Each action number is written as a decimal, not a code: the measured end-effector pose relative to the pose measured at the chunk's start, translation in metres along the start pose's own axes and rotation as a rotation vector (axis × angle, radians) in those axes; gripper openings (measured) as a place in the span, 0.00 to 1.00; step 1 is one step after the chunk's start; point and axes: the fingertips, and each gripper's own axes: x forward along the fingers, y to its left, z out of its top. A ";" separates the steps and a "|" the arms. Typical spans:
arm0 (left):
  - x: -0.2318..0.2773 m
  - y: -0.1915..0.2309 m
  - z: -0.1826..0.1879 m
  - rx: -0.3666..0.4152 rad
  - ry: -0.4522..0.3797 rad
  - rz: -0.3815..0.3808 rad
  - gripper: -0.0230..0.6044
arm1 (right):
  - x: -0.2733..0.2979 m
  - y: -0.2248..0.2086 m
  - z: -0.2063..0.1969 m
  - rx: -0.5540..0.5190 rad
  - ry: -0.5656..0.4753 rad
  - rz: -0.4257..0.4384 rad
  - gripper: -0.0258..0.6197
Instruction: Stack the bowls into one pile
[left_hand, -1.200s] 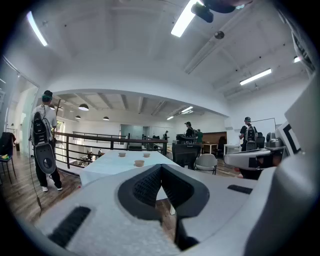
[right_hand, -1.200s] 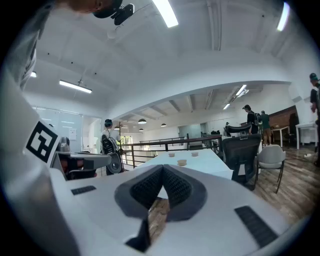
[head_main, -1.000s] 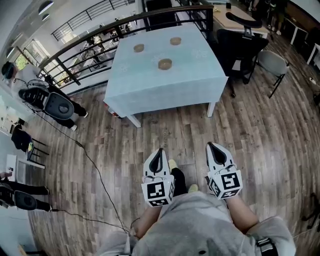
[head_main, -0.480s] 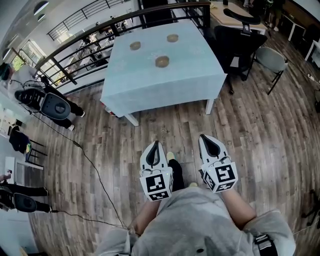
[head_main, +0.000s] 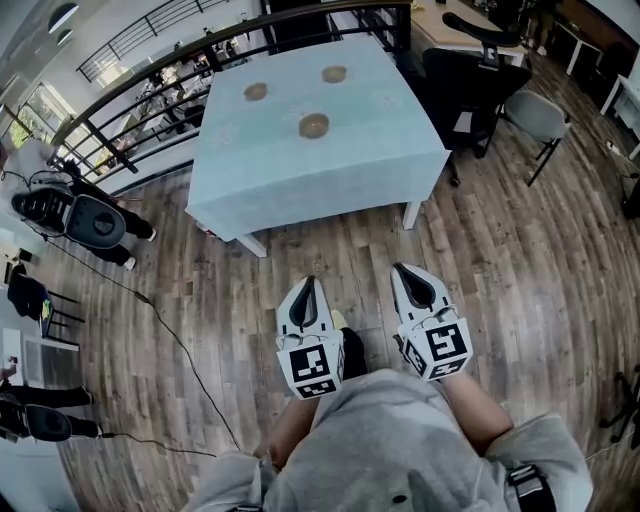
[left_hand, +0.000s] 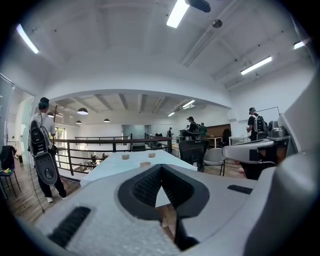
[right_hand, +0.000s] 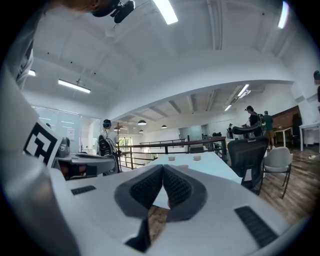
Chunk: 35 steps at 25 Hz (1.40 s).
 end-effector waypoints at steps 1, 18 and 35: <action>0.007 0.002 -0.001 0.001 0.003 -0.003 0.07 | 0.007 -0.003 -0.002 -0.003 0.008 -0.005 0.08; 0.108 0.059 -0.003 0.010 0.068 -0.012 0.07 | 0.130 -0.015 -0.004 -0.003 0.070 0.048 0.08; 0.176 0.108 0.011 0.016 0.084 -0.033 0.07 | 0.207 -0.043 0.022 -0.011 0.069 -0.005 0.08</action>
